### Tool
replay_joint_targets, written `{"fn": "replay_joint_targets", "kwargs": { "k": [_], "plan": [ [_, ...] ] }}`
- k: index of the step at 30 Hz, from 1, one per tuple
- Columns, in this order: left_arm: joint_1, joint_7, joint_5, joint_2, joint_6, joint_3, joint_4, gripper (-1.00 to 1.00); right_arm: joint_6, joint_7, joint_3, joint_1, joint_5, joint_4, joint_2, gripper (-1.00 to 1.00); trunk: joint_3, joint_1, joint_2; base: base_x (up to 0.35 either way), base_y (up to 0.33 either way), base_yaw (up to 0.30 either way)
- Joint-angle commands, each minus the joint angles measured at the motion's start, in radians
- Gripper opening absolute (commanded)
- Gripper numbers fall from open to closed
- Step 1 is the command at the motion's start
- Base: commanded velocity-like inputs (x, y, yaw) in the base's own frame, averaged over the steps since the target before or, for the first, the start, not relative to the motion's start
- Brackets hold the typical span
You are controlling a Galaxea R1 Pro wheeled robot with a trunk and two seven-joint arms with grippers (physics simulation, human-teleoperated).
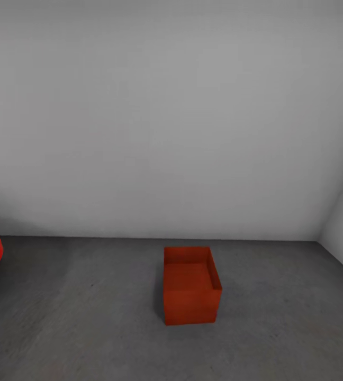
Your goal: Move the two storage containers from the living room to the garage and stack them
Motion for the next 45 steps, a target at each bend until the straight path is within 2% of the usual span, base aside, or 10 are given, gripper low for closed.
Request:
{"fn": "replay_joint_targets", "kwargs": {
  "k": [1, 2, 5, 11, 16, 45],
  "plan": [
    [0.016, -0.005, 0.009, 0.001, -0.002, -0.009, 0.0, 1.0, -0.006, 0.0, 0.005, -0.001, 0.003, 0.003, 0.0, 1.0, 0.001, 0.0, -0.001, 0.0, 0.0, 0.0],
    [0.039, -0.023, 0.01, 0.01, -0.002, -0.009, 0.0, 1.0, -0.006, 0.0, 0.005, 0.004, 0.003, 0.003, -0.001, 1.0, 0.002, 0.0, -0.001, 0.0, 0.0, 0.0],
    [0.059, -0.047, 0.01, 0.025, -0.002, -0.009, 0.001, 1.0, -0.009, 0.0, 0.005, 0.017, -0.009, 0.003, -0.002, 1.0, 0.007, 0.0, -0.001, 0.0, 0.0, 0.0],
    [0.072, -0.061, 0.01, 0.03, -0.003, -0.009, 0.001, 1.0, -0.014, 0.002, 0.005, 0.023, -0.052, 0.003, -0.004, 1.0, 0.017, 0.0, -0.001, 0.0, 0.0, 0.0],
    [0.074, -0.063, 0.01, 0.034, -0.004, -0.009, 0.0, 1.0, -0.015, 0.004, 0.005, 0.024, -0.063, 0.002, -0.005, 1.0, 0.025, 0.0, -0.001, 0.0, 0.0, 0.0],
    [0.075, -0.063, 0.008, 0.036, -0.004, -0.009, 0.0, 1.0, -0.015, 0.005, 0.005, 0.025, -0.057, 0.002, 0.001, 1.0, 0.072, 0.0, -0.001, 0.0, 0.0, 0.0]
  ]
}}
